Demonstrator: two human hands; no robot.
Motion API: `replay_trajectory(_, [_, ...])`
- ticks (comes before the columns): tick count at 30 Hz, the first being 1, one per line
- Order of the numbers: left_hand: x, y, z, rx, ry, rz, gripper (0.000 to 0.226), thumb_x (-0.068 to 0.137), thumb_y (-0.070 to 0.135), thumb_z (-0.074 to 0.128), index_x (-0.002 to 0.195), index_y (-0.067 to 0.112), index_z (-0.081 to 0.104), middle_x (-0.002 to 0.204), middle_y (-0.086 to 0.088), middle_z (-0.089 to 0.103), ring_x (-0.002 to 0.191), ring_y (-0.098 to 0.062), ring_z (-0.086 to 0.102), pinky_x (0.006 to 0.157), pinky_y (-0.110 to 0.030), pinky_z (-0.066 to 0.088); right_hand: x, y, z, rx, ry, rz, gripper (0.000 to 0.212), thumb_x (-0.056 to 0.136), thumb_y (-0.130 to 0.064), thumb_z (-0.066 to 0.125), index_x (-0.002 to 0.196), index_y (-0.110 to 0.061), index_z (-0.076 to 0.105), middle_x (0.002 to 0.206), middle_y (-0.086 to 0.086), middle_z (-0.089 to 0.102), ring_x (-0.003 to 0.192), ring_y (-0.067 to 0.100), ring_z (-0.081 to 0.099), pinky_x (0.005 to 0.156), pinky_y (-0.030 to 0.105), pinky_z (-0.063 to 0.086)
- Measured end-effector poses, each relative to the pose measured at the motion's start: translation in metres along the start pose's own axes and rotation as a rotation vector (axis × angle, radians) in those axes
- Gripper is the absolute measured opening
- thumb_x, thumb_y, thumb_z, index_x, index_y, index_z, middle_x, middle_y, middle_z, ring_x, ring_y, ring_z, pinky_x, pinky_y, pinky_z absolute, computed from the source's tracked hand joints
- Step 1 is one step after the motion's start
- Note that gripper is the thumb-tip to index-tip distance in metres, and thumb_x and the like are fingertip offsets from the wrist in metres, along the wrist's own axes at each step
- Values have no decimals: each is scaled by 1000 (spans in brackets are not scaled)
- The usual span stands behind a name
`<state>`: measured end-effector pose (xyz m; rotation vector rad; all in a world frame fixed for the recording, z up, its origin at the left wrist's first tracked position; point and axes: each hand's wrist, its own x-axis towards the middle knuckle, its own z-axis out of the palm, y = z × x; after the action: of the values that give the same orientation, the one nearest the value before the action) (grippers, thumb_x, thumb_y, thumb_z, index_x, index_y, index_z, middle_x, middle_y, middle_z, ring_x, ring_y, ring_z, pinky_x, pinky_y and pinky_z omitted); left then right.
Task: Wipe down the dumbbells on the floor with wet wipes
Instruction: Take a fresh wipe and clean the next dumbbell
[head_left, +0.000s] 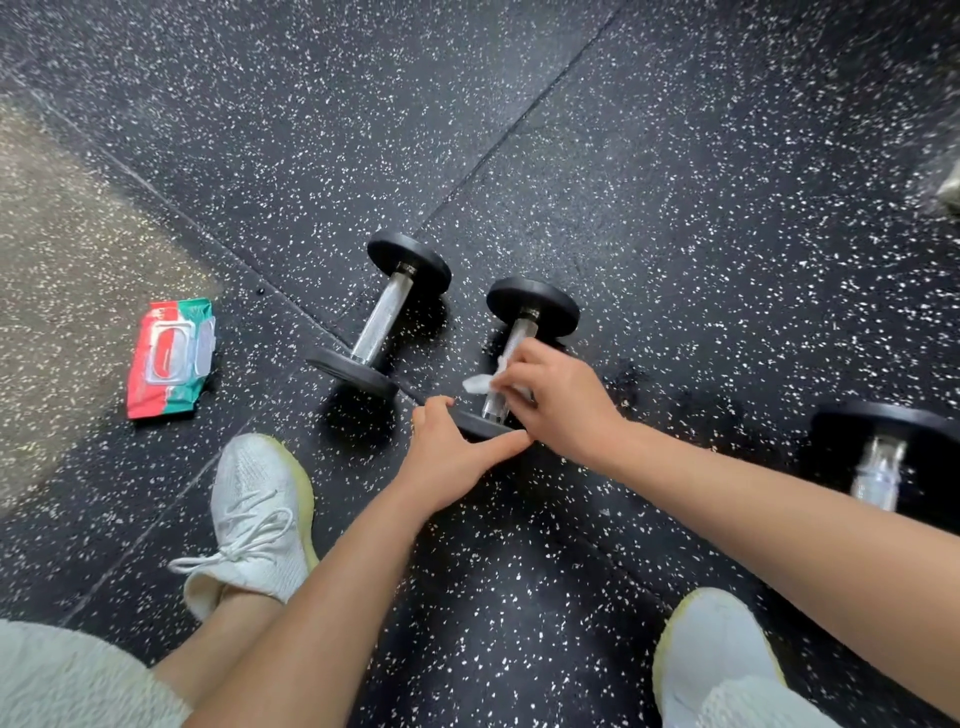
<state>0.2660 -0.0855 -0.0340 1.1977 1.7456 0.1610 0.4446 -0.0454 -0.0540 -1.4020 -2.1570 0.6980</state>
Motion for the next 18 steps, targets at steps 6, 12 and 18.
replay_trajectory(6, [-5, 4, 0, -1, -11, -1, 123, 65, 75, 85, 155, 17, 25, 150, 3, 36, 131, -17, 47, 109, -37, 42, 13, 12, -8, 18, -4, 35, 11, 89, -21, 74, 96, -23, 81, 93, -11, 62, 79, 13, 62, 71, 34, 53])
replay_trajectory(12, [-7, 4, 6, -35, -42, -7, 118, 68, 72, 84, 153, 23, 20, 152, 1, 39, 131, -19, 48, 107, -38, 42, 2, 6, -2, 14, 25, 94, 10, 87, -18, 74, 95, -21, 80, 91, -9, 60, 76, 16, 60, 67, 35, 52])
replay_trajectory(18, [-8, 2, 8, -48, -59, -23, 107, 64, 80, 72, 148, 34, 22, 147, -5, 46, 126, -26, 55, 109, -50, 46, 11, 12, -11, 2, -41, 61, 9, 88, -21, 76, 95, -23, 81, 93, -9, 63, 77, 14, 62, 69, 35, 54])
